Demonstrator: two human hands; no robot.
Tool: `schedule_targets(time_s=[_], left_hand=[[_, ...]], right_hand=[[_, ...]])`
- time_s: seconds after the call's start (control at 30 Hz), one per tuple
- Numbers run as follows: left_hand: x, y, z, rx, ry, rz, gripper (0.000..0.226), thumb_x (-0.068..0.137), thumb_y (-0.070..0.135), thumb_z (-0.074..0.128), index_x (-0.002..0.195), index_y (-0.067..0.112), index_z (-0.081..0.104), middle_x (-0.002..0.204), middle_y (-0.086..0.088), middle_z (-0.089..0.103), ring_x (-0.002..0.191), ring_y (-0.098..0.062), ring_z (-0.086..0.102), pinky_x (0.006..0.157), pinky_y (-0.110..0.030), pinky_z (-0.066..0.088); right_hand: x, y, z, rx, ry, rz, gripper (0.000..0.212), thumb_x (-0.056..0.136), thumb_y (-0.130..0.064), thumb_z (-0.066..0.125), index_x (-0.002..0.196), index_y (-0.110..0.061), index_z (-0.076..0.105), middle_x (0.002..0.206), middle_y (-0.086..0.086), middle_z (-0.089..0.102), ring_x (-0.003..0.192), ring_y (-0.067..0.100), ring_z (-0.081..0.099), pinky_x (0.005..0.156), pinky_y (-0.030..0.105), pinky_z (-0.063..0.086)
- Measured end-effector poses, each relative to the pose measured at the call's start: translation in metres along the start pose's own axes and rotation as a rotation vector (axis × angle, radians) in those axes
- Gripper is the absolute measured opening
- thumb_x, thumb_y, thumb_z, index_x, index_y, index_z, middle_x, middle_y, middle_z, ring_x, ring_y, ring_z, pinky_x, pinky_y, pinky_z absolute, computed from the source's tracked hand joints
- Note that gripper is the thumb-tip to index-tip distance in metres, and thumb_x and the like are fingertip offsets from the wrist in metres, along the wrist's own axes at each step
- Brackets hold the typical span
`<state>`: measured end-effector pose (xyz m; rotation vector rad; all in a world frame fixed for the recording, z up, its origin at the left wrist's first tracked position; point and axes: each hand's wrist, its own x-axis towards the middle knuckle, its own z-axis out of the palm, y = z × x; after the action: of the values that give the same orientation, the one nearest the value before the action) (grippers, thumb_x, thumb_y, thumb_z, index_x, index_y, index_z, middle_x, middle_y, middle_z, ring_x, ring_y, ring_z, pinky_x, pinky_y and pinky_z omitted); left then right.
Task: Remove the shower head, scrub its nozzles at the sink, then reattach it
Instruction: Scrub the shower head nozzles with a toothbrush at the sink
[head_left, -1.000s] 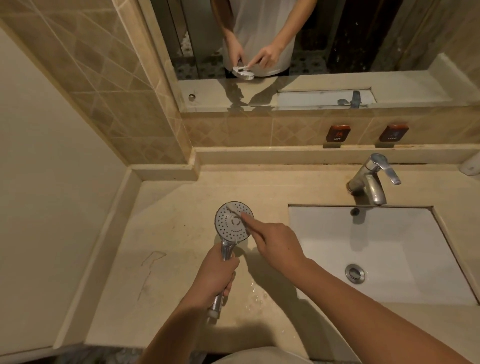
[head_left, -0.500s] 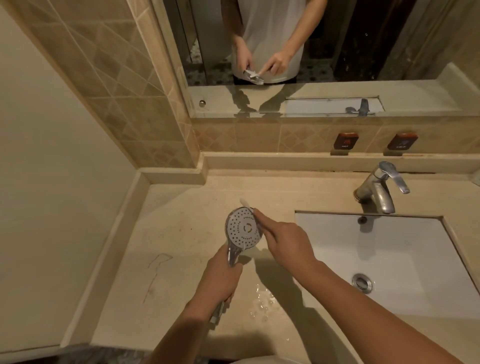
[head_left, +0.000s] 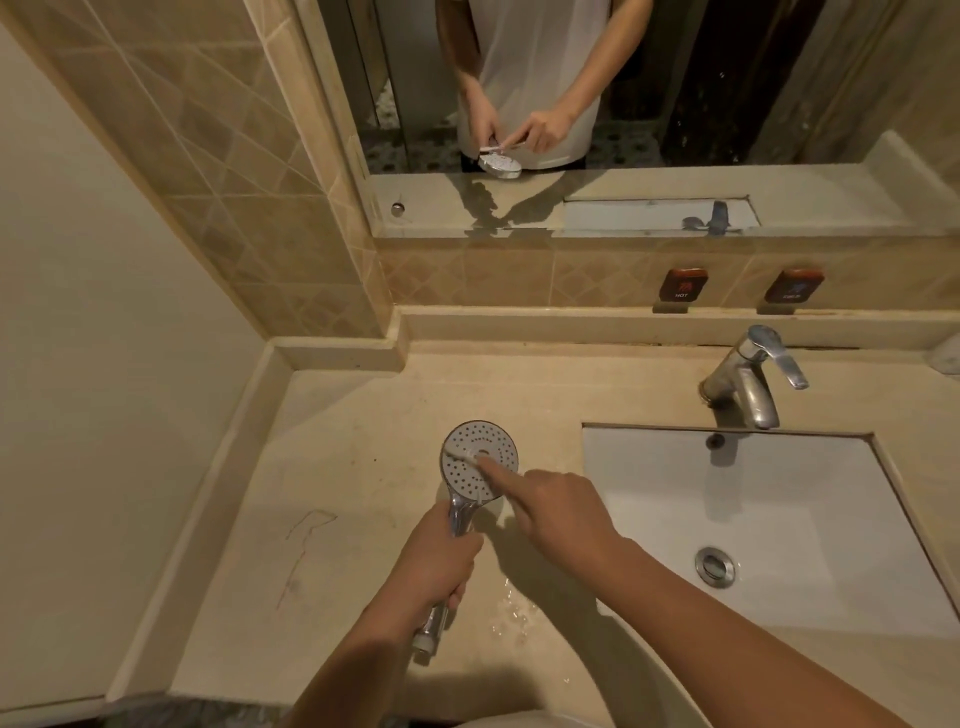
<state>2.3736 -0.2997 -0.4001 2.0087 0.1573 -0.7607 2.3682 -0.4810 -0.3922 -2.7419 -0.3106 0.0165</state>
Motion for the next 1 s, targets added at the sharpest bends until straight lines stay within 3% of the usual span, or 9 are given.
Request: schedule_targets(time_s=[0.1,0.33,0.53,0.77,0.93,1.0], left_hand=[[-0.001,0.003,0.0,-0.006,-0.013,-0.01,0.011,0.096,0.011,0.054,0.099,0.021,0.052,0.061,-0.008,0.055,0.036,-0.013,0.046,0.039,-0.024,0.041],[-0.006,0.002,-0.001,-0.04,-0.027,-0.032,0.005,0.097,0.01,0.056,0.102,0.011,0.053,0.064,-0.01,0.053,0.036,-0.013,0.043,0.038,-0.024,0.039],[-0.005,0.0,0.0,-0.056,-0.054,-0.007,0.012,0.098,0.008,0.054,0.108,0.013,0.057,0.058,-0.006,0.052,0.036,-0.013,0.043,0.038,-0.024,0.039],[-0.001,0.003,0.003,-0.092,-0.065,-0.023,0.009,0.098,0.011,0.058,0.097,0.02,0.056,0.055,-0.003,0.05,0.036,-0.013,0.042,0.037,-0.023,0.039],[-0.005,-0.001,0.001,-0.105,-0.073,-0.044,0.019,0.099,0.009,0.057,0.103,0.027,0.059,0.055,-0.001,0.052,0.038,-0.011,0.044,0.038,-0.023,0.041],[-0.005,-0.001,0.0,-0.108,-0.074,-0.05,0.017,0.099,0.01,0.057,0.103,0.026,0.059,0.055,-0.001,0.051,0.038,-0.01,0.044,0.038,-0.022,0.04]], right_hand=[[0.007,0.004,0.001,0.03,0.071,0.156,0.054,0.101,-0.031,0.043,0.15,-0.048,0.027,0.079,0.005,0.067,0.065,0.025,0.061,0.053,0.03,0.034],[0.006,0.003,0.002,0.089,0.107,0.238,0.052,0.103,-0.032,0.043,0.149,-0.051,0.027,0.069,0.002,0.063,0.054,0.018,0.047,0.05,0.028,0.031],[-0.008,-0.014,0.01,0.095,-0.082,-0.039,0.058,0.098,-0.028,0.044,0.149,-0.049,0.028,0.082,0.005,0.068,0.068,0.026,0.062,0.057,0.032,0.045],[-0.001,-0.006,0.002,0.09,0.056,0.21,0.052,0.103,-0.031,0.039,0.151,-0.048,0.024,0.079,0.005,0.066,0.065,0.023,0.06,0.055,0.032,0.043],[-0.021,-0.017,0.013,0.085,-0.079,0.006,0.059,0.101,-0.028,0.044,0.15,-0.049,0.021,0.079,0.004,0.064,0.067,0.024,0.061,0.055,0.029,0.037],[-0.017,-0.009,0.01,0.075,-0.023,0.026,0.059,0.101,-0.028,0.045,0.149,-0.051,0.02,0.076,0.004,0.064,0.064,0.024,0.059,0.054,0.029,0.036]])
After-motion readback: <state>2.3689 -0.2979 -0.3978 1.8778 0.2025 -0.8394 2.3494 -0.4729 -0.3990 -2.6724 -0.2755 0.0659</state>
